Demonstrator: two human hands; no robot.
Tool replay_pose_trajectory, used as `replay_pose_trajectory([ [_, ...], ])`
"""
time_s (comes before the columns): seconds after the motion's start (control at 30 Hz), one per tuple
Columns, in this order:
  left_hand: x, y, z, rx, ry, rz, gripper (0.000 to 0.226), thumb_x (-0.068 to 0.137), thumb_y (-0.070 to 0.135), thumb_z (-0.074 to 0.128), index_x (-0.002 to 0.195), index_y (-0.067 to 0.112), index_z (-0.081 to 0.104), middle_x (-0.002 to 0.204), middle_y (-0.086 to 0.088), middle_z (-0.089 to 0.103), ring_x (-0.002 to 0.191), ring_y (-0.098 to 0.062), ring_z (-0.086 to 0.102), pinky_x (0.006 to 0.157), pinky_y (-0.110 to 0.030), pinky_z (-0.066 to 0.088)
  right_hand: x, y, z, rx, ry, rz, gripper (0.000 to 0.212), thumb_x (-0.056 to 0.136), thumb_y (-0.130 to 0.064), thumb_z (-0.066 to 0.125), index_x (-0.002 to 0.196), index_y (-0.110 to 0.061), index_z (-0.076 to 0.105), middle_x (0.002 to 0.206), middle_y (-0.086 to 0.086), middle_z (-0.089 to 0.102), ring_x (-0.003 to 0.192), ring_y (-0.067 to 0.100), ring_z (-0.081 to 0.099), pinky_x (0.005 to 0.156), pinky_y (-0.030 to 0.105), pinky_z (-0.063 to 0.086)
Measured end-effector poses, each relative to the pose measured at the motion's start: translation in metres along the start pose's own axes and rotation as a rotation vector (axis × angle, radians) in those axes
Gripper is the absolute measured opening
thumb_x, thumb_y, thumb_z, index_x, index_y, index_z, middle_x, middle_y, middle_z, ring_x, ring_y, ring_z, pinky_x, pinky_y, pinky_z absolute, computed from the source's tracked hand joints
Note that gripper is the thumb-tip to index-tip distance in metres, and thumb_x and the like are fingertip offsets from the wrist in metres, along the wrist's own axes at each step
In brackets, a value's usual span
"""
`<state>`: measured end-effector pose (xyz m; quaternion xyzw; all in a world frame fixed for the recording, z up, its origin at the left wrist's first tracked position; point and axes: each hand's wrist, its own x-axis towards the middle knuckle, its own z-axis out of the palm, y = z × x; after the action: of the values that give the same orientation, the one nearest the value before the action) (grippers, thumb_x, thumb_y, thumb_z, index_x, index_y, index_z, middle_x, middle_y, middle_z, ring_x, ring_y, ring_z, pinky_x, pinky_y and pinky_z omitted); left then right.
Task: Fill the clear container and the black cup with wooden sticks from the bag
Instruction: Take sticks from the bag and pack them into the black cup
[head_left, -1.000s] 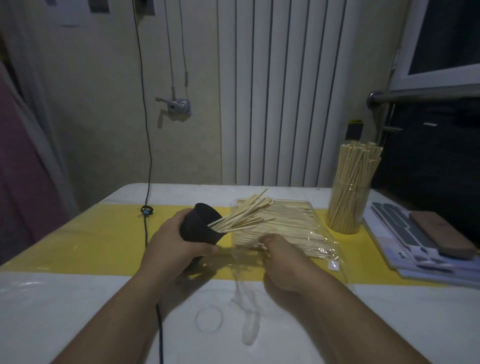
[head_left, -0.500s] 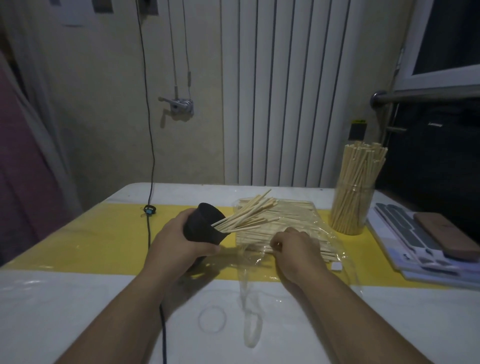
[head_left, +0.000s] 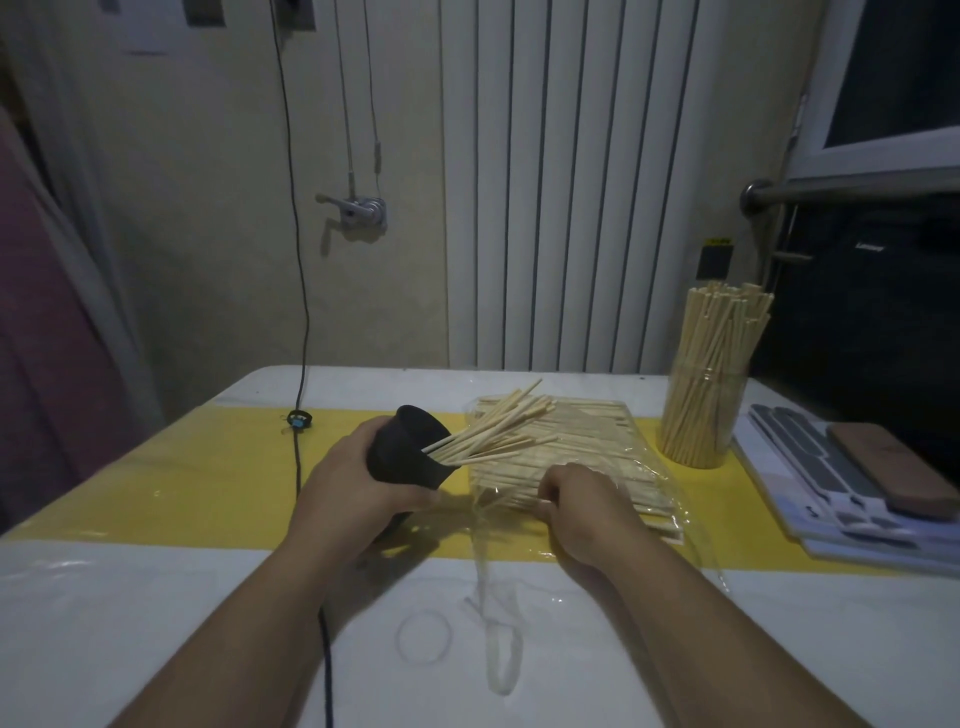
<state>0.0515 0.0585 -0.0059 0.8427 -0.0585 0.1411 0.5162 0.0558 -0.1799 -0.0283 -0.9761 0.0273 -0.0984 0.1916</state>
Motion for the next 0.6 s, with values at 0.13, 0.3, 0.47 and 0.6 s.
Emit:
replay_pose_trajectory([
  [0.13, 0.0003, 0.0001, 0.0001, 0.014, 0.004, 0.004, 0.067, 0.042, 0.042, 0.085, 0.093, 0.067, 0.050, 0.105, 0.024, 0.063, 0.098, -0.003, 0.059, 0.083, -0.038, 0.052, 0.0006, 0.0002, -0.0001, 0.003, -0.018, -0.012, 0.006, 0.095, -0.032, 0.060, 0.090, -0.032, 0.058, 0.106, -0.003, 0.065, 0.108, 0.025, 0.057, 0.096, 0.034, 0.040],
  [0.3, -0.0010, 0.0018, 0.0002, 0.020, 0.005, 0.016, 0.066, 0.042, 0.042, 0.084, 0.092, 0.070, 0.049, 0.104, 0.025, 0.063, 0.098, -0.002, 0.059, 0.083, -0.039, 0.052, 0.0013, -0.0022, -0.0003, -0.099, -0.035, -0.029, 0.021, 0.098, -0.033, 0.054, 0.114, -0.028, 0.066, 0.119, 0.001, 0.062, 0.116, 0.028, 0.055, 0.098, 0.036, 0.040],
  [0.47, -0.0011, 0.0016, 0.0002, 0.016, 0.003, 0.011, 0.066, 0.042, 0.043, 0.084, 0.094, 0.066, 0.051, 0.105, 0.026, 0.062, 0.097, 0.000, 0.058, 0.084, -0.039, 0.052, 0.0007, -0.0007, 0.0034, -0.159, -0.023, -0.051, 0.024, 0.097, -0.025, 0.051, 0.118, -0.026, 0.062, 0.122, 0.002, 0.062, 0.115, 0.027, 0.055, 0.094, 0.035, 0.041],
  [0.6, -0.0012, 0.0021, 0.0000, -0.001, -0.005, 0.013, 0.066, 0.044, 0.040, 0.085, 0.095, 0.063, 0.051, 0.105, 0.025, 0.062, 0.098, -0.001, 0.058, 0.082, -0.037, 0.052, -0.0002, -0.0016, 0.0023, -0.084, -0.012, -0.051, 0.027, 0.098, -0.026, 0.053, 0.123, -0.027, 0.061, 0.124, 0.004, 0.063, 0.117, 0.028, 0.055, 0.094, 0.033, 0.040],
])
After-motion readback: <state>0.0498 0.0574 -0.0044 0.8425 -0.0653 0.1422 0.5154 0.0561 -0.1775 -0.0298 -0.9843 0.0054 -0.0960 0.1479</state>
